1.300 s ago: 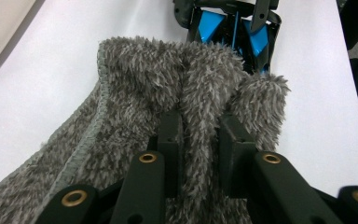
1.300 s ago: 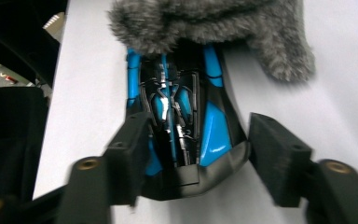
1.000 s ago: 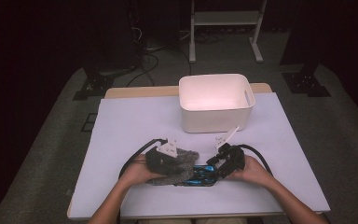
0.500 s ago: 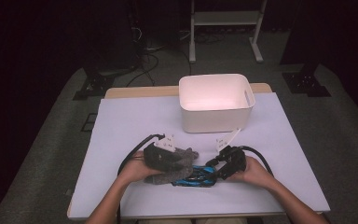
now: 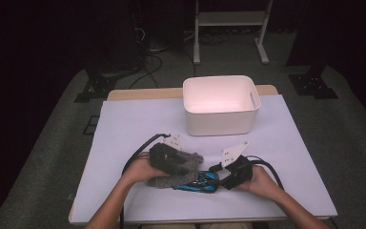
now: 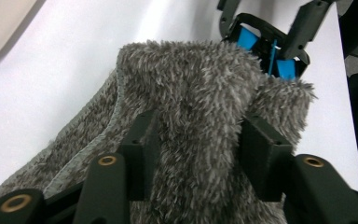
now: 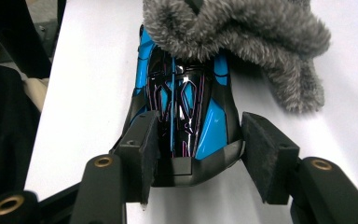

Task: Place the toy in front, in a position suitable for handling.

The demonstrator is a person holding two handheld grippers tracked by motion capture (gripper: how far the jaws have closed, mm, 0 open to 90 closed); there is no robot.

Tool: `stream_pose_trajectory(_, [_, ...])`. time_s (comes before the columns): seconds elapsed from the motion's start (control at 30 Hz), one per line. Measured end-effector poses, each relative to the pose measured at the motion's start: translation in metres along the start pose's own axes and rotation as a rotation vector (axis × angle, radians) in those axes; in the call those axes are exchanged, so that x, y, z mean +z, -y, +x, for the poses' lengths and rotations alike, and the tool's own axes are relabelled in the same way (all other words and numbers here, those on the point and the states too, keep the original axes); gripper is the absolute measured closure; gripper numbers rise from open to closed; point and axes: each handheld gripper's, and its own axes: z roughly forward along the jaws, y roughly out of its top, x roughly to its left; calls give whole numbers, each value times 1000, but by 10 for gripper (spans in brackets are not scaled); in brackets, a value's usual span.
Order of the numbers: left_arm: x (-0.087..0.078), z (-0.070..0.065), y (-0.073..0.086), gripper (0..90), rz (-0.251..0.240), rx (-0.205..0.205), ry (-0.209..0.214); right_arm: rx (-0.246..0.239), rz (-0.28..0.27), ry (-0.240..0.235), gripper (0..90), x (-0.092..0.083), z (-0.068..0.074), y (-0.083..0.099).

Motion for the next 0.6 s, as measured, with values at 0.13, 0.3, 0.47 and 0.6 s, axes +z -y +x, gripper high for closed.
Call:
stream_pose_trajectory(0.13, [2, 5, 0, 420, 9, -42, 30, -64, -11, 41, 467, -1, 8, 0])
stream_pose_trajectory(0.3, [0, 6, 2, 543, 8, -71, 114, -128, -23, 93, 469, -3, 19, -1])
stream_pose_trajectory(0.47, [-5, -4, 2, 630, -6, -7, 86, -181, -22, 129, 462, -4, 26, -1])
stream_pose_trajectory(0.6, [-11, -15, 4, 649, -31, 41, 57, -106, -37, 93, 318, -7, 23, -1])
